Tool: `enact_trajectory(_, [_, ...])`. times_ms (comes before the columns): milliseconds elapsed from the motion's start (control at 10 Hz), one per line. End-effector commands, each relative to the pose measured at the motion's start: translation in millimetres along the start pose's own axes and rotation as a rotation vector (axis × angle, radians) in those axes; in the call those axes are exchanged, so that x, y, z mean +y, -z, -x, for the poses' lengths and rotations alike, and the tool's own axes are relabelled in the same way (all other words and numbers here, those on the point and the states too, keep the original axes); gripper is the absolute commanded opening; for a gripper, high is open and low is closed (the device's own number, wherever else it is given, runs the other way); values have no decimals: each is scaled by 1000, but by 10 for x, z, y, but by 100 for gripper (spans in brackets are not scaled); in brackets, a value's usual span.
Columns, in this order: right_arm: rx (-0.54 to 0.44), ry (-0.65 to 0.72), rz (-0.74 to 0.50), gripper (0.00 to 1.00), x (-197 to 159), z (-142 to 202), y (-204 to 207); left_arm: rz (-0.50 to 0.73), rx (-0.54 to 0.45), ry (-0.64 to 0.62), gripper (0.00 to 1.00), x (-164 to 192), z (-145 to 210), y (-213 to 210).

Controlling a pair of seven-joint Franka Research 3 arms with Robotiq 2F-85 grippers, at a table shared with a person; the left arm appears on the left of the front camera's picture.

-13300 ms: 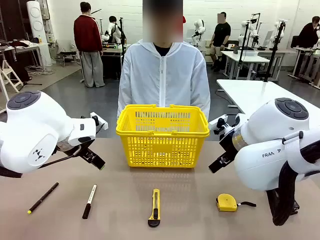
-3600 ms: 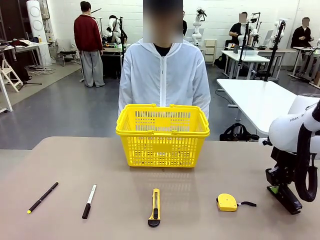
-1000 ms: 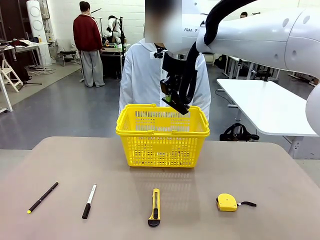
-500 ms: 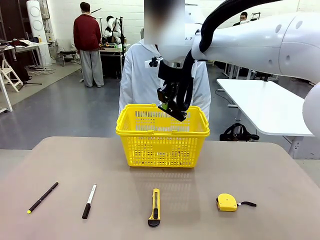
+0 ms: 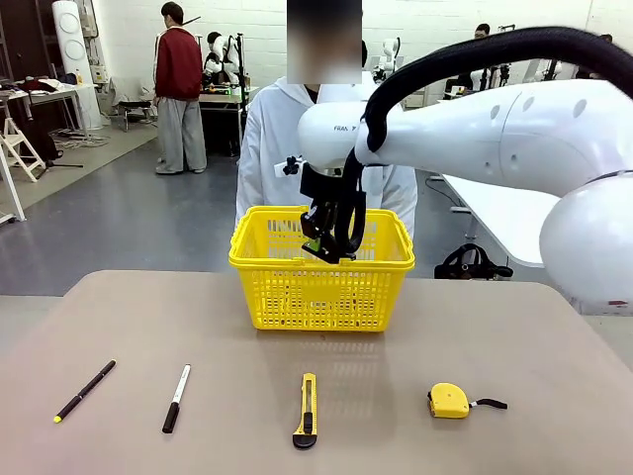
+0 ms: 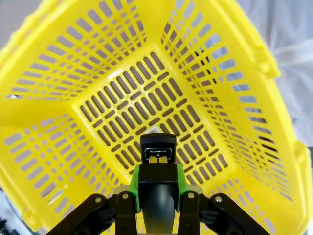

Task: Place the items the person wants into the basket.
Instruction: Pick up the item the person points to and place it in the Market Basket.

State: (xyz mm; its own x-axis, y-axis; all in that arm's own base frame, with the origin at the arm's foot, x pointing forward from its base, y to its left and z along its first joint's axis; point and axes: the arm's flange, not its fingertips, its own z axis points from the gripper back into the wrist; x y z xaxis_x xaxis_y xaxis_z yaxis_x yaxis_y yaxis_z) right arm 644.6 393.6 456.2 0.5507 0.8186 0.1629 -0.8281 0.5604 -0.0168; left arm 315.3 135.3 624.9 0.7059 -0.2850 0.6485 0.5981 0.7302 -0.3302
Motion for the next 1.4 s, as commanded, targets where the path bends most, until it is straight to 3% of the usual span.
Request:
enact_trajectory(0, [27, -40, -6, 31, -106, -249, -6, 15, -11, 17, 100, 13, 7, -14])
enact_trajectory(300, [53, -56, -20, 31, -84, -265, 85, 15, -11, 17, 100, 13, 7, -14])
enact_trajectory(400, [55, -58, -20, 91, -77, -266, 85, 15, -11, 17, 100, 13, 7, -14])
enact_trajectory(500, [58, -60, -19, 91, -67, -268, 86, 15, -11, 17, 100, 13, 7, -14])
enact_trajectory(600, [61, -61, -18, 100, -65, -265, 86, 15, -11, 17, 100, 13, 7, -14])
enact_trajectory(700, [63, -62, -21, 94, -61, -260, 84, 15, -11, 17, 100, 13, 7, -14])
enact_trajectory(800, [63, -63, -21, 100, -57, -258, 83, 15, -11, 17, 100, 13, 7, -14])
enact_trajectory(1200, [61, -59, -6, 100, -32, -223, 35, 15, -11, 17, 100, 13, 7, -14])
enact_trajectory(1300, [40, -35, 15, 100, 26, -111, -138, 15, -11, 17, 100, 13, 7, -14])
